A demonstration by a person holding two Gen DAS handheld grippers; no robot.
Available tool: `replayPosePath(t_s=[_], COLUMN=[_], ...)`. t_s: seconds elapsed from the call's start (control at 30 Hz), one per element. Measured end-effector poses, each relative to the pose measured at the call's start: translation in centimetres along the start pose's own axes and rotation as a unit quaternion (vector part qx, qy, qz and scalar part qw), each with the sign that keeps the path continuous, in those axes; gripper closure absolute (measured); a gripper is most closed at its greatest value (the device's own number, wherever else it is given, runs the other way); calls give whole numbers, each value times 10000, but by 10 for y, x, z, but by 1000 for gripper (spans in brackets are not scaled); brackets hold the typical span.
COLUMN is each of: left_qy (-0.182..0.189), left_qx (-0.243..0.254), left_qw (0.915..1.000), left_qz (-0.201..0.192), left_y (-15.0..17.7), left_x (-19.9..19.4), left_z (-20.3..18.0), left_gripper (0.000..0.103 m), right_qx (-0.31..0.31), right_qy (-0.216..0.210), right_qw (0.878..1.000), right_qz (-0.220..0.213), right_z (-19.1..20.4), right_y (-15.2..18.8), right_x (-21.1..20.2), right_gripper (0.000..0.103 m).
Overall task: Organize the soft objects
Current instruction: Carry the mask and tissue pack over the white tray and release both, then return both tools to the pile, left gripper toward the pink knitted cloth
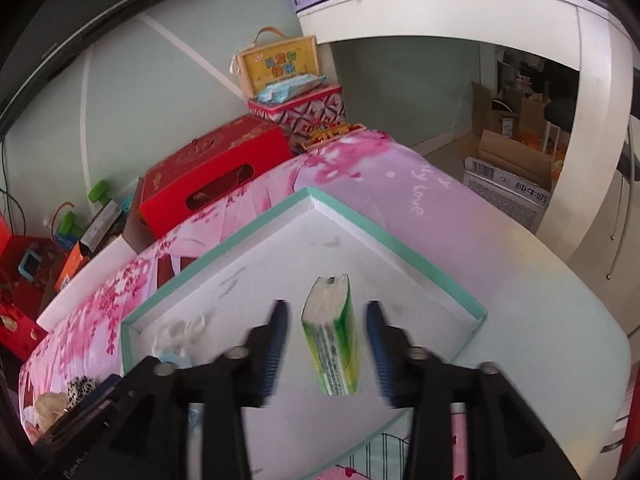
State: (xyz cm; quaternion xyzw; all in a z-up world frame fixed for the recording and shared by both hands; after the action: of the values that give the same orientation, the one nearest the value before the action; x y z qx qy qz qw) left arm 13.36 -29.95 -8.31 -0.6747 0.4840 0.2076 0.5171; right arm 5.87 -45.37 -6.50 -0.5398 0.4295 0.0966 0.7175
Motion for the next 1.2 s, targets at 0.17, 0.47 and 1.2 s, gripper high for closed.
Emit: replayPosePath(t_s=[0.17,0.47,1.2], left_qy=[-251,-504,-1050], left_qx=[-59,-333,-868], left_qw=[9997,9980,9893], left_qz=[-40,-183,-519], left_y=[-2,-8,-15], left_x=[-5,-12,-30], left_z=[13,37,98], left_gripper=[13,5,5], right_qx=[-70,-182,-588], right_qy=[-12,-94,233], right_qw=[9999,9996,9977], right_qz=[131,170,227], right_z=[3,8,17], right_y=[5,5,3], right_x=[2,2,-8], right_gripper=[42,16,0])
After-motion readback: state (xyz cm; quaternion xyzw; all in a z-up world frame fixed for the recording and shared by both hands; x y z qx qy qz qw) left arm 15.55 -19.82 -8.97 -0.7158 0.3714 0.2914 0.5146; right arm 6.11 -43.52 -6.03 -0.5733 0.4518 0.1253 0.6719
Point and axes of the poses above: each gripper's, at about its wrist camera, not at the fingertips, and x roughly the way its jaws point, z to its left, y to its underside, the point moved 10 cm from there along x, roughly the way its jaws point, and after that the axes turned 11 degrees about -x, right-handed, at the moved point
